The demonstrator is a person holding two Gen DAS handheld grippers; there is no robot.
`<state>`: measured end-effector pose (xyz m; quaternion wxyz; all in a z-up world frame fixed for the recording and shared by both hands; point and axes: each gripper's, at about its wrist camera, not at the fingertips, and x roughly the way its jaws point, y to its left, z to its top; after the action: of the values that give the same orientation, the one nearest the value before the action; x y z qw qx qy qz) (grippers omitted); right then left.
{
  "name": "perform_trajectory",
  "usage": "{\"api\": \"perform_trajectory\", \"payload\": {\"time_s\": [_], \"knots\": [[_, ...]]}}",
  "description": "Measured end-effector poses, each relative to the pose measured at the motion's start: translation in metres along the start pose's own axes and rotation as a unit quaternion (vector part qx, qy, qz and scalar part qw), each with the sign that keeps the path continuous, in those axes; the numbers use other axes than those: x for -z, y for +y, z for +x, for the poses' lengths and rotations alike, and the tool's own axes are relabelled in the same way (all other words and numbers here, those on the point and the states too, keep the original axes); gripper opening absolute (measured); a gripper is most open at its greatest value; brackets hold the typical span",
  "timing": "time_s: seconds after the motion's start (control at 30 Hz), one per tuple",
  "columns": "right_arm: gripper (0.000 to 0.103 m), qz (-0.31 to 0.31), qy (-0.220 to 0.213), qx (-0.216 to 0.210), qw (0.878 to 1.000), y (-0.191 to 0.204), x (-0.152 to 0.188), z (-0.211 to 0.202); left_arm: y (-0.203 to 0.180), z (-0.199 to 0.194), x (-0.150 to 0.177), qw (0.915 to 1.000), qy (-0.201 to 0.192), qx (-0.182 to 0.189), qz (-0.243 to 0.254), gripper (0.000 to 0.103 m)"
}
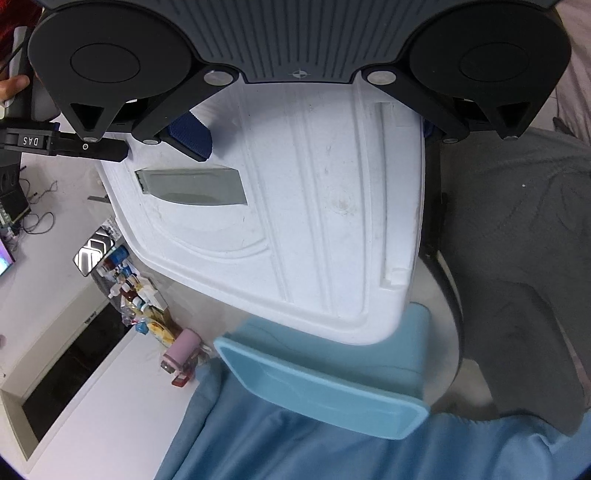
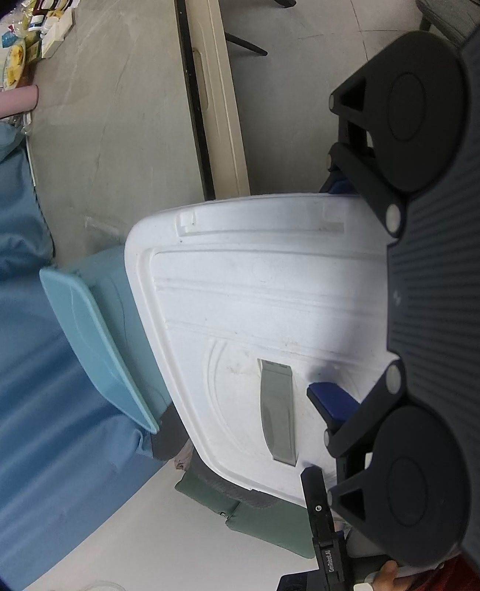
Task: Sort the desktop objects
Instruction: 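Carry the raised white lid with both tools over the blue tub, then lower the white lid with both tools onto the blue tub's rim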
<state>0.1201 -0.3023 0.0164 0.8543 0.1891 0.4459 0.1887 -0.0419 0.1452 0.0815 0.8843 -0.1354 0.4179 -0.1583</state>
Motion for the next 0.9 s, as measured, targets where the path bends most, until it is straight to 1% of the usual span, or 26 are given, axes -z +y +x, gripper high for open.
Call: {"api": "perform_trajectory", "payload": {"time_s": [0.17,0.33,0.4,0.5,0.63,0.7,0.9], "knots": [[0.096,0.002,-0.009,0.005,1.000,0.017,0.007,-0.008,0.017,-0.021,0.002,0.9999,-0.005,0.009,0.009,0.103],[0.096,0.000,-0.012,0.009,1.000,0.006,0.007,-0.024,0.029,-0.034,0.001,0.9997,-0.005,0.018,0.013,0.103],[0.096,-0.001,-0.013,0.011,1.000,0.010,0.005,-0.020,0.034,-0.037,-0.002,0.9997,-0.005,0.019,0.014,0.103],[0.096,-0.004,-0.012,0.013,1.000,0.002,-0.003,-0.024,0.038,-0.037,-0.007,0.9997,-0.007,0.020,0.010,0.103],[0.096,-0.015,-0.011,0.015,1.000,-0.011,-0.015,-0.045,0.048,-0.037,-0.016,0.9997,-0.012,0.022,0.002,0.103],[0.096,-0.019,-0.011,0.014,1.000,-0.015,-0.023,-0.042,0.052,-0.035,-0.023,0.9997,-0.014,0.022,0.000,0.103],[0.096,-0.026,-0.007,0.010,1.000,-0.045,-0.047,-0.046,0.059,-0.027,-0.043,0.9996,-0.020,0.019,-0.005,0.103]]}}
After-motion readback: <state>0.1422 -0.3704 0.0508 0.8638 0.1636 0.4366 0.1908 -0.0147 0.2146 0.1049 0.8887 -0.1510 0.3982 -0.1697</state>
